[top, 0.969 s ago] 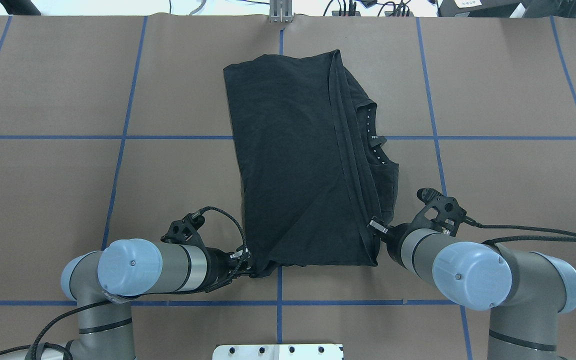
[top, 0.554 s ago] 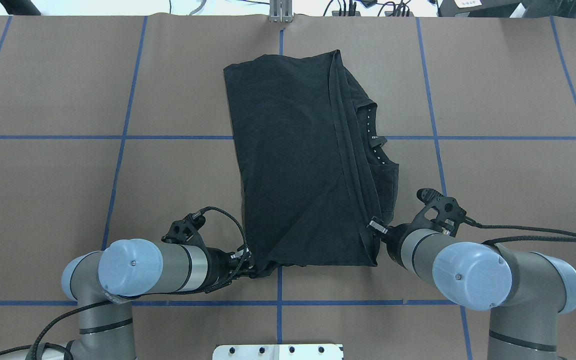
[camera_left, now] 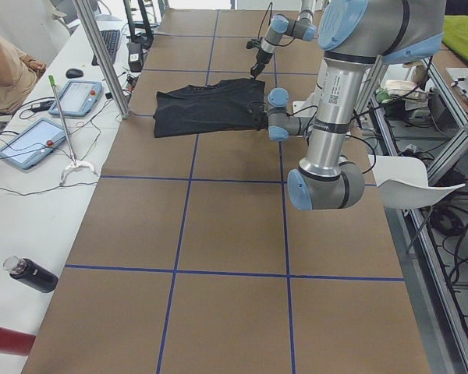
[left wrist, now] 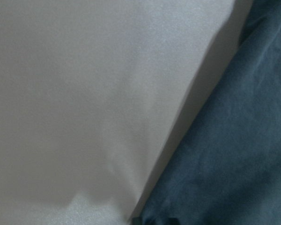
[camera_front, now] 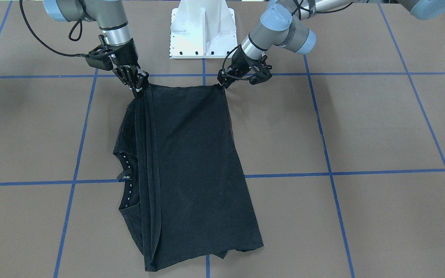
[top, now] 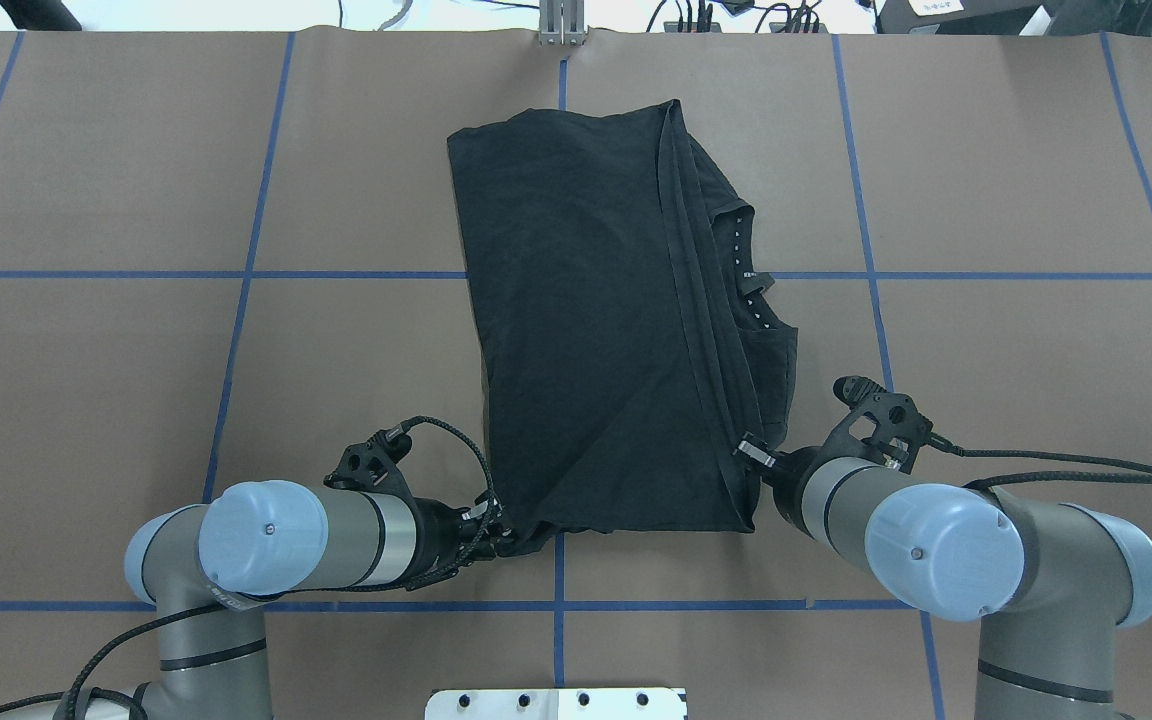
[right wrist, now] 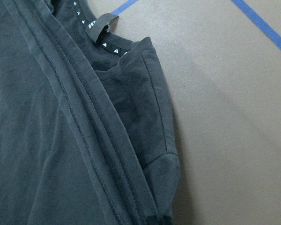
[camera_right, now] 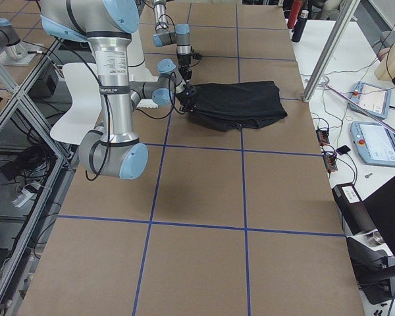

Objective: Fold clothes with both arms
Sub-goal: 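Grasp both near corners of the shirt with left and right grippers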

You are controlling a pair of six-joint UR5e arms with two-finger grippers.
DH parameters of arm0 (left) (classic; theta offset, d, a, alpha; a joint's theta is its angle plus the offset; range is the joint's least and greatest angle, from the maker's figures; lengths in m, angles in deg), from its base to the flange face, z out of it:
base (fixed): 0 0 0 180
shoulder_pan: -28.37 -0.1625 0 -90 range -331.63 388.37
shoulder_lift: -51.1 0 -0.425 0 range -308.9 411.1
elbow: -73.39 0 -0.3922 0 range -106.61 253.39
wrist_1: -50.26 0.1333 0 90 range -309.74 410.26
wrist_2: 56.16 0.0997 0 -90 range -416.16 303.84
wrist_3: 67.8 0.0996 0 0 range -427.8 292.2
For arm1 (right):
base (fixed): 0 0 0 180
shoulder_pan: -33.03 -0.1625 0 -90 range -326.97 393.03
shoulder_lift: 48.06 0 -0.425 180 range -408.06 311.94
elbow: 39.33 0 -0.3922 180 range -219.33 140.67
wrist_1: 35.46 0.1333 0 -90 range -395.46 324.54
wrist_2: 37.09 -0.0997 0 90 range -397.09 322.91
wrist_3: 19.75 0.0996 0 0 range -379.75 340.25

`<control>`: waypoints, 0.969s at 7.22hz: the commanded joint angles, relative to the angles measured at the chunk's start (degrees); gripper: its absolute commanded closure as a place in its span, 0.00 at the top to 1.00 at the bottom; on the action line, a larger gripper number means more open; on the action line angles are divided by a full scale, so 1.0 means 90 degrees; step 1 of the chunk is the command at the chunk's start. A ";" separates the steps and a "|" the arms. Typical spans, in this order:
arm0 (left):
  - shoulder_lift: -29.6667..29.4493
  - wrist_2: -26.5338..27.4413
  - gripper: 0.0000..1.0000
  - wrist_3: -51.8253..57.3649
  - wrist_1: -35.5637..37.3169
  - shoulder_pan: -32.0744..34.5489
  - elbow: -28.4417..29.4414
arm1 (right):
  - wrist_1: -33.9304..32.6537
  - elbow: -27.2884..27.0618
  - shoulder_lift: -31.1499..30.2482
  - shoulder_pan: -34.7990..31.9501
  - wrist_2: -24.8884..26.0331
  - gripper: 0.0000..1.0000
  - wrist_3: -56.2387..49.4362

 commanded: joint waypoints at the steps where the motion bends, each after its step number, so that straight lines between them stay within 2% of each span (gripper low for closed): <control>1: 0.0000 0.0000 0.40 0.0000 0.0000 -0.0022 0.0028 | 0.0000 0.0000 0.0000 0.0003 0.0000 0.00 0.0000; 2: -0.0010 0.0000 0.34 -0.0010 0.0000 -0.0022 0.0028 | 0.0000 0.0000 0.0000 0.0003 0.0000 0.00 0.0000; 3: -0.0010 -0.0010 0.20 -0.0010 0.0000 -0.0022 0.0028 | 0.0000 0.0000 -0.0010 -0.0007 0.0000 0.00 0.0000; 4: -0.0010 -0.0010 0.00 -0.0010 0.0000 -0.0022 0.0028 | 0.0000 0.0000 -0.0010 -0.0007 -0.0010 0.00 0.0000; 6: 0.0000 -0.0020 0.00 0.0000 0.0000 -0.0022 -0.0049 | 0.0000 0.0000 -0.0010 -0.0007 0.0000 0.00 0.0000; 7: 0.0019 -0.0213 0.00 0.0000 -0.0019 -0.0012 -0.0079 | 0.0000 0.0000 -0.0010 -0.0007 0.0000 0.00 0.0000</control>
